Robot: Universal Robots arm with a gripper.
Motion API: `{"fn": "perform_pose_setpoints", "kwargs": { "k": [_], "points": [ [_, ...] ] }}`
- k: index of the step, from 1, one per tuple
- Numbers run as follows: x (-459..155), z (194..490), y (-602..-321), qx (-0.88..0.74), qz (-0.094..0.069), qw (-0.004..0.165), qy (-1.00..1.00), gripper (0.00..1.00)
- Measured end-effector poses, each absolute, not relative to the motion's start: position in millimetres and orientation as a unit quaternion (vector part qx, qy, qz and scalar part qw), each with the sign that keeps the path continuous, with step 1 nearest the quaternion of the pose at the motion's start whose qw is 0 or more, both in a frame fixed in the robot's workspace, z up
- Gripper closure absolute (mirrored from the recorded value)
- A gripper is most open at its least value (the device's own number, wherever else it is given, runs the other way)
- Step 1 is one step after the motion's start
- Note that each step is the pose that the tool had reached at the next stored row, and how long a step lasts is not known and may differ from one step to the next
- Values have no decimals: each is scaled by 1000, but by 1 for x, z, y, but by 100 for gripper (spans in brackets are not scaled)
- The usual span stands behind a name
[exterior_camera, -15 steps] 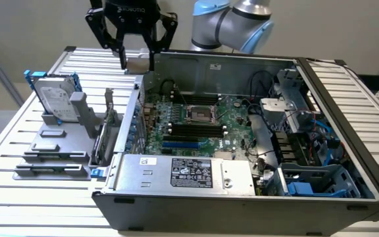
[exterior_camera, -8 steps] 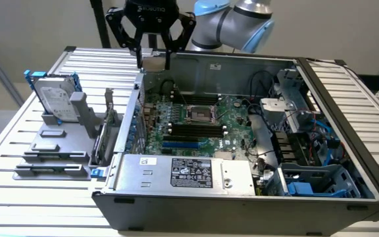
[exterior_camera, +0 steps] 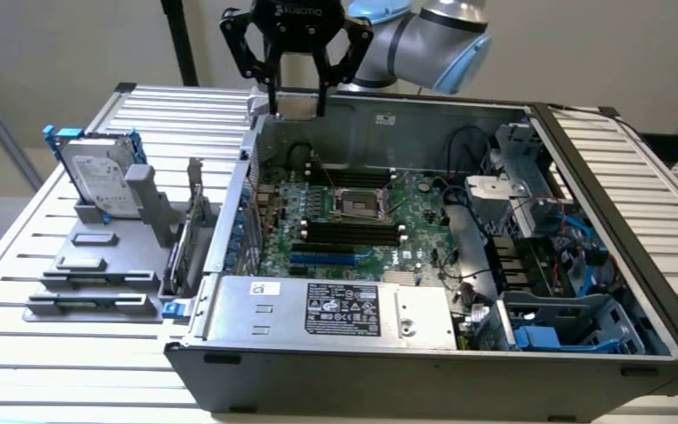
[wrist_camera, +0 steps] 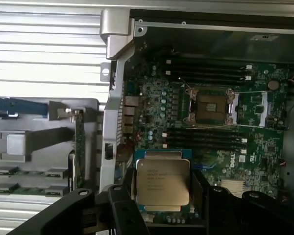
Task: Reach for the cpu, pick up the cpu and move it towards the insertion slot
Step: 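Pick up the cpu and move it towards the insertion slot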
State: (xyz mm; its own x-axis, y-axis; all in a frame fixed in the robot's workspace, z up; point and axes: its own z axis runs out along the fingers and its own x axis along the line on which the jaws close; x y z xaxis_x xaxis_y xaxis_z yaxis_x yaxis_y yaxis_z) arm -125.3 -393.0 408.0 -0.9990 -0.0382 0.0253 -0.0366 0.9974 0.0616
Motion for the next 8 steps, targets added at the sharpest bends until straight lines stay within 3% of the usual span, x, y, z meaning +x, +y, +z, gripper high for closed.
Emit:
{"fn": "perform_pose_setpoints", "kwargs": {
  "k": [8],
  "points": [
    [-107, 402, -364, 19, -31, 13, -999, 45]
  ]
}}
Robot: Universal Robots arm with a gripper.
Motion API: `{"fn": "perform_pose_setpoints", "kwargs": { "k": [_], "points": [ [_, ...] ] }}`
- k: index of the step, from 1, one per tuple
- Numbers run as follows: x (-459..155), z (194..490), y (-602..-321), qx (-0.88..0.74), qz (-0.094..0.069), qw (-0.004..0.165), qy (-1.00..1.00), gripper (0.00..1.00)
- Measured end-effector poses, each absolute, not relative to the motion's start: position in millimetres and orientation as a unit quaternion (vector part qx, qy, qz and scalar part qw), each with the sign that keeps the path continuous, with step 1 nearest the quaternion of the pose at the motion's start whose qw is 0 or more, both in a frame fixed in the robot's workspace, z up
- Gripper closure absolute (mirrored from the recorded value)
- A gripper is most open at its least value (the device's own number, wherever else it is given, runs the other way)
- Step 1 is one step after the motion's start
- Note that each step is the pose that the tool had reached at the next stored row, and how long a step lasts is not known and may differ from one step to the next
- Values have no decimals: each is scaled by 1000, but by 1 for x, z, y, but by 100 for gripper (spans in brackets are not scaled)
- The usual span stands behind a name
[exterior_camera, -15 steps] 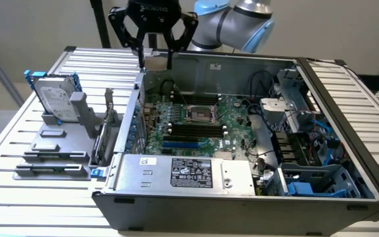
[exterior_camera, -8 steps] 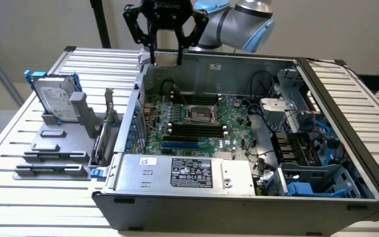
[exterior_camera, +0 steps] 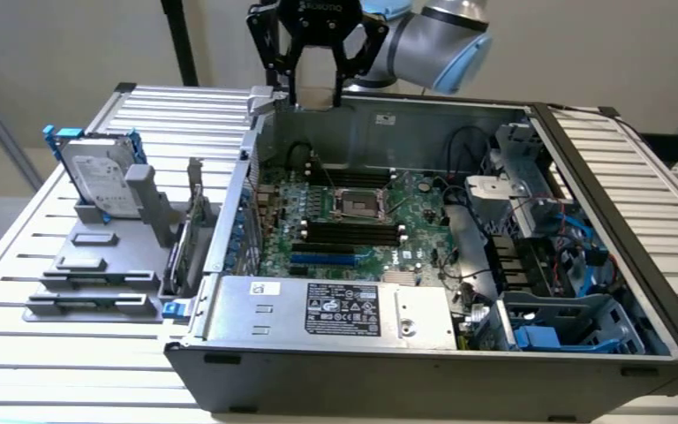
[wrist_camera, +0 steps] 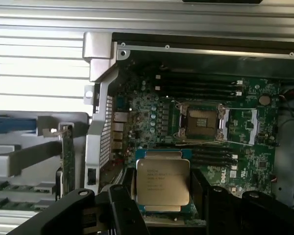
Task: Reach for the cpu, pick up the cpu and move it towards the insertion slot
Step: 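Pick up the cpu and move it towards the insertion slot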
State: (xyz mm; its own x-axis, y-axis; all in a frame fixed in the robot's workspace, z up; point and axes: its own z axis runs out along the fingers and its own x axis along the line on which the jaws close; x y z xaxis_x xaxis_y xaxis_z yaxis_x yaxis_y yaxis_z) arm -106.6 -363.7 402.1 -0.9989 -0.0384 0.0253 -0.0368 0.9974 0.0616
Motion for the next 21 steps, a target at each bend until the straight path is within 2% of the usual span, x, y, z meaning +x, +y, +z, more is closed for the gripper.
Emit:
{"fn": "perform_pose_setpoints", "kwargs": {
  "k": [8, 21],
  "points": [
    [-76, 395, -346, 19, -31, 13, -999, 45],
    [-30, 378, -340, 6, -31, 13, -999, 45]
  ]
}}
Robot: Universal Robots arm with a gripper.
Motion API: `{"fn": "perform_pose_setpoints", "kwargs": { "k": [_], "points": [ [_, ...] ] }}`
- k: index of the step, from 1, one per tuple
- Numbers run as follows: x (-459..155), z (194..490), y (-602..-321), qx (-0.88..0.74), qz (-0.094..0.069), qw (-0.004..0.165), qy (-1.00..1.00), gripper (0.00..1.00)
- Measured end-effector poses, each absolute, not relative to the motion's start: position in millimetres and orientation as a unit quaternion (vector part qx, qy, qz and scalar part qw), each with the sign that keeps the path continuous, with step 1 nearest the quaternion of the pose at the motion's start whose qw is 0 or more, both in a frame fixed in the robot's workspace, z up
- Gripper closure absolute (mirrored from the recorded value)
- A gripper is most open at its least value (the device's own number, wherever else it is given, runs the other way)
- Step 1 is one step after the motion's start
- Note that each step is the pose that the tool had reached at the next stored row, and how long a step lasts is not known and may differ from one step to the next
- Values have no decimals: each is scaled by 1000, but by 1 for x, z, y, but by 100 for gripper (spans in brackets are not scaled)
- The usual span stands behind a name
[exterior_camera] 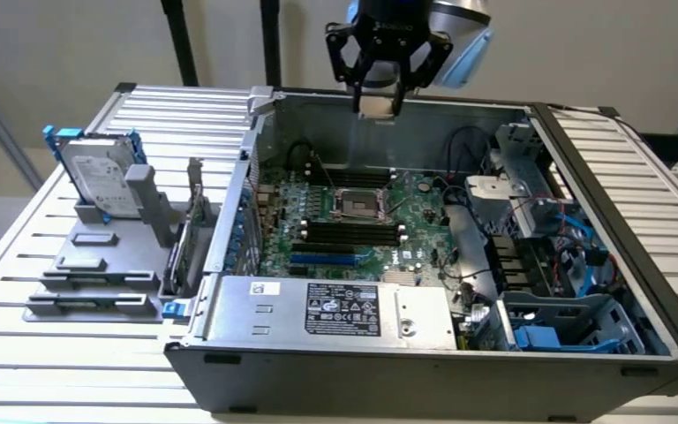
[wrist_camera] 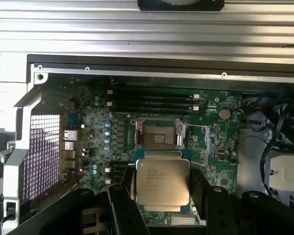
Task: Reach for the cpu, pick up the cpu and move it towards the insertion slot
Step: 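Pick up the cpu and move it towards the insertion slot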
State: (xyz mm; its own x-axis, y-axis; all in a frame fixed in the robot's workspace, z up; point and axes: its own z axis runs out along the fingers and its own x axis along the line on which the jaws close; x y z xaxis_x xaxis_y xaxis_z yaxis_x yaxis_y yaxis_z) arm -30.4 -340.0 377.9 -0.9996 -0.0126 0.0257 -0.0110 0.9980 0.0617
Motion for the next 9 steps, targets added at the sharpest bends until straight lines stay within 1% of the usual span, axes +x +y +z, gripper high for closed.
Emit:
{"fn": "perform_pose_setpoints", "kwargs": {
  "k": [9],
  "points": [
    [-26, 374, -333, -6, -31, 13, -999, 45]
  ]
}}
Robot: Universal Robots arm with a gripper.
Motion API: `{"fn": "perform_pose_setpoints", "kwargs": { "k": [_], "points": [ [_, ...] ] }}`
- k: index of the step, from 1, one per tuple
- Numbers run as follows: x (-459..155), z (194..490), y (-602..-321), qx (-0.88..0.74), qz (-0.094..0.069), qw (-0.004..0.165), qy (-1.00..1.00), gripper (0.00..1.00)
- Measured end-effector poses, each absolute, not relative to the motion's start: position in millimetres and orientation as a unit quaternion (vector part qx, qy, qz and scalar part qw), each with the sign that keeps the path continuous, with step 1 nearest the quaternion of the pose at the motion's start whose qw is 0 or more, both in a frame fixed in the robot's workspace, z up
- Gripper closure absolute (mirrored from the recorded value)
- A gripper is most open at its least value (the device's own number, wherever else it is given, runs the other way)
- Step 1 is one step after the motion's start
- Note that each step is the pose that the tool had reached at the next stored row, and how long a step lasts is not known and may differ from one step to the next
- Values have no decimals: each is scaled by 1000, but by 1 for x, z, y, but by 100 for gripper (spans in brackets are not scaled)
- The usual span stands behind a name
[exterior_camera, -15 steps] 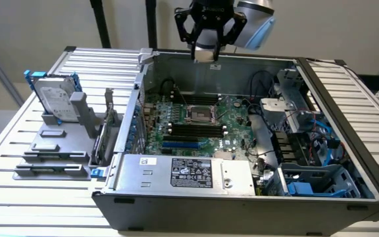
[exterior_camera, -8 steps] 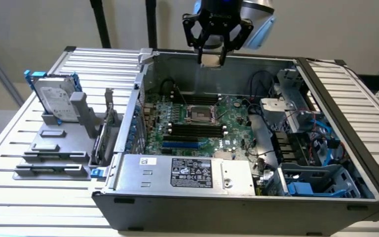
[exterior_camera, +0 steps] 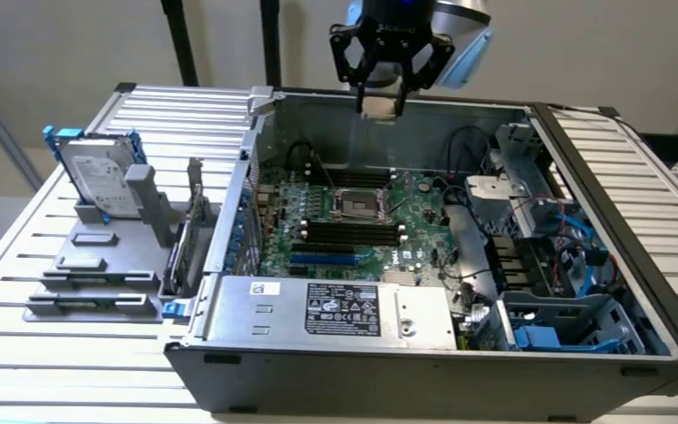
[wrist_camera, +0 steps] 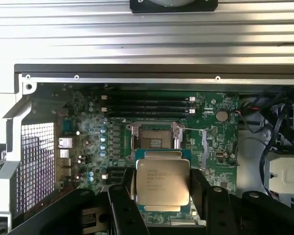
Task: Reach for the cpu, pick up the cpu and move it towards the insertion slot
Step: 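Pick up the cpu and move it towards the insertion slot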
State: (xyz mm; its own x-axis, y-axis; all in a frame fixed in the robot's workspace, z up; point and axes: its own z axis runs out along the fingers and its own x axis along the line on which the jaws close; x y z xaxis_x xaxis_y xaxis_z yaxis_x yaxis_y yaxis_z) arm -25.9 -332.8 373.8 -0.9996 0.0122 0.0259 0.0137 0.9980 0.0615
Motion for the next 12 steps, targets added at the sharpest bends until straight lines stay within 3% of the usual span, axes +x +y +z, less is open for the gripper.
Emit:
{"fn": "perform_pose_setpoints", "kwargs": {
  "k": [12],
  "points": [
    [-25, 377, -333, -7, -31, 16, -999, 45]
  ]
}}
